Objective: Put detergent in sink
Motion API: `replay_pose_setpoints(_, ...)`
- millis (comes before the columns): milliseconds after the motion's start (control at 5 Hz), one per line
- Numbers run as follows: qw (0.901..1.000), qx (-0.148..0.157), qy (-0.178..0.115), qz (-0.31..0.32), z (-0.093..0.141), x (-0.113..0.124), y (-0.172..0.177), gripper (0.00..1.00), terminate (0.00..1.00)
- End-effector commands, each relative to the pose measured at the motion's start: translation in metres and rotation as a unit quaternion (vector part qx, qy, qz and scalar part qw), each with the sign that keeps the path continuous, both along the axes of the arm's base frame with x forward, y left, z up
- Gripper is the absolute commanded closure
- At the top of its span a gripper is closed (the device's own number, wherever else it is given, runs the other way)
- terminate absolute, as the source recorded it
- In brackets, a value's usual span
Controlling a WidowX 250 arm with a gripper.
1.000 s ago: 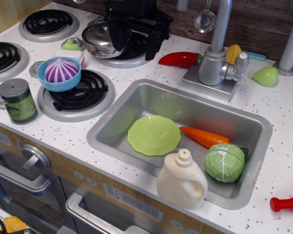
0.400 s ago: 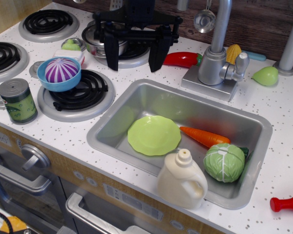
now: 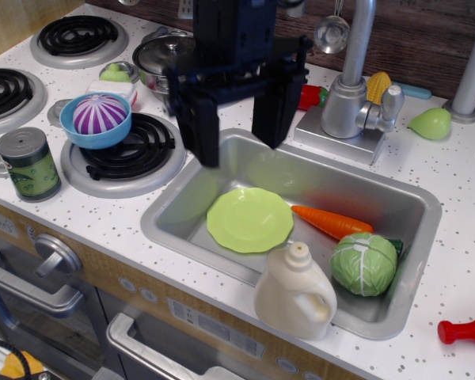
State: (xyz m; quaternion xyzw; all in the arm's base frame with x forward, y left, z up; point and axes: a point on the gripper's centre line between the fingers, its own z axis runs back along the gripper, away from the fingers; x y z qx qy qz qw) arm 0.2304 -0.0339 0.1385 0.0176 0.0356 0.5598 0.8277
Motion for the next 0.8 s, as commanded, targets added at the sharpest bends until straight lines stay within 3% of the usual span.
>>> replay_pose_setpoints(0, 0.9935, -0.017, -0.062, 0.094, -0.011, -0.004, -0.025, 0.00, 0.00)
replay_pose_setpoints(200, 0.9900, -0.034, -0.084, 0.109, -0.026, 0.004, -0.040, 0.00, 0.00)
replay_pose_setpoints(600, 0.9861, -0.038, -0.089, 0.135, -0.040, -0.002, -0.057, 0.00, 0.00)
